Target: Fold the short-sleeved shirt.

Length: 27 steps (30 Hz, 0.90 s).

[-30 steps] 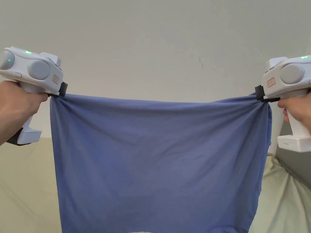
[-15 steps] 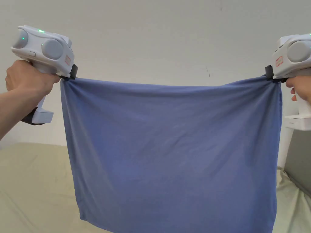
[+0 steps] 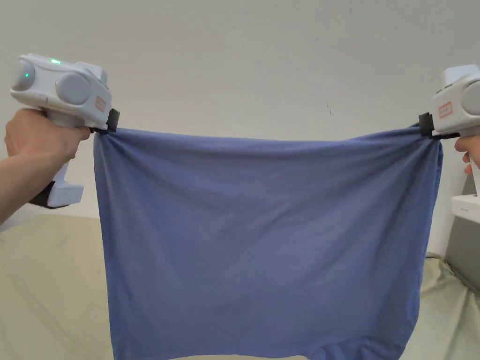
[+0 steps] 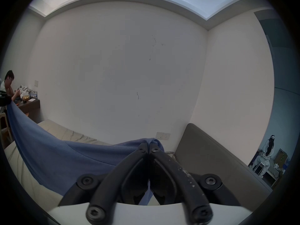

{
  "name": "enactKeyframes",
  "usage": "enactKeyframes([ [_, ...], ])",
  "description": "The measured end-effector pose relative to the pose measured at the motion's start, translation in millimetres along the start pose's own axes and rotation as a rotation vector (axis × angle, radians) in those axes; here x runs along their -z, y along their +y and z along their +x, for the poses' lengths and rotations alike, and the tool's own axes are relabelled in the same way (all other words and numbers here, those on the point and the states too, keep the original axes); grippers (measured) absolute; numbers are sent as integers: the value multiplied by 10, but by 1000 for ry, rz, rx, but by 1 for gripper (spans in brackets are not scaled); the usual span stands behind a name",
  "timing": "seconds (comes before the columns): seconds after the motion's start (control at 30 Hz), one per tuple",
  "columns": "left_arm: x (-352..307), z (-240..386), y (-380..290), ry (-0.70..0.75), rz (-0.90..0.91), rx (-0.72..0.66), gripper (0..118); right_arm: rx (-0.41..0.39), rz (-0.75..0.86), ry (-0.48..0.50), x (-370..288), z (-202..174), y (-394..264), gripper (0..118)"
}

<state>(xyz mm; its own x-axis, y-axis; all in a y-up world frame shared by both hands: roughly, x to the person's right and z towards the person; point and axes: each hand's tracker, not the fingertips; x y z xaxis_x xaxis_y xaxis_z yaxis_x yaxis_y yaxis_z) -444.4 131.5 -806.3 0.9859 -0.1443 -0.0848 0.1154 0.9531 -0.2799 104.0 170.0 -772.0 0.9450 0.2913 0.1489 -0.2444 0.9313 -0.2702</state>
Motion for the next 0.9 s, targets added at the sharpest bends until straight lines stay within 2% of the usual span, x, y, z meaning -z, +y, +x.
enactKeyframes([
  [0.03, -65, 2, -113, -9, -10, 6, 3, -21, -8, -6, -77, -2, -114, 0],
  [0.2, -397, -5, -721, -43, -44, 3, 3, -8, -54, 67, -484, 4, -661, 0],
  [0.3, -643, 27, -1132, -79, -65, 15, 3, -68, -82, 122, -753, -102, -1096, 0],
  [0.37, -834, 86, -1448, -121, -86, 82, 3, -72, -119, 165, -942, -184, -1402, 0],
  [0.47, -1148, 169, -1911, -183, -99, 108, 3, -38, -162, 220, -1150, -228, -1866, 0],
  [0.53, -1340, 220, -2220, -208, -129, 123, 3, -58, -181, 236, -1315, -290, -2191, 0],
  [0.6, -1579, 241, -2563, -247, -124, 105, 3, -79, -205, 253, -1446, -307, -2547, 0],
  [0.73, -2032, 246, -3261, -309, -201, 83, 3, -16, -276, 324, -1850, -293, -3318, 0],
  [0.8, -2243, 194, -3592, -309, -212, 65, 3, -39, -295, 304, -2064, -289, -3656, 0],
  [0.87, -2384, 118, -3923, -299, -260, 73, 3, -44, -319, 346, -2313, -245, -4017, 0],
  [0.9, -2476, 86, -4048, -314, -262, 66, 3, -63, -345, 331, -2411, -249, -4150, 0],
])
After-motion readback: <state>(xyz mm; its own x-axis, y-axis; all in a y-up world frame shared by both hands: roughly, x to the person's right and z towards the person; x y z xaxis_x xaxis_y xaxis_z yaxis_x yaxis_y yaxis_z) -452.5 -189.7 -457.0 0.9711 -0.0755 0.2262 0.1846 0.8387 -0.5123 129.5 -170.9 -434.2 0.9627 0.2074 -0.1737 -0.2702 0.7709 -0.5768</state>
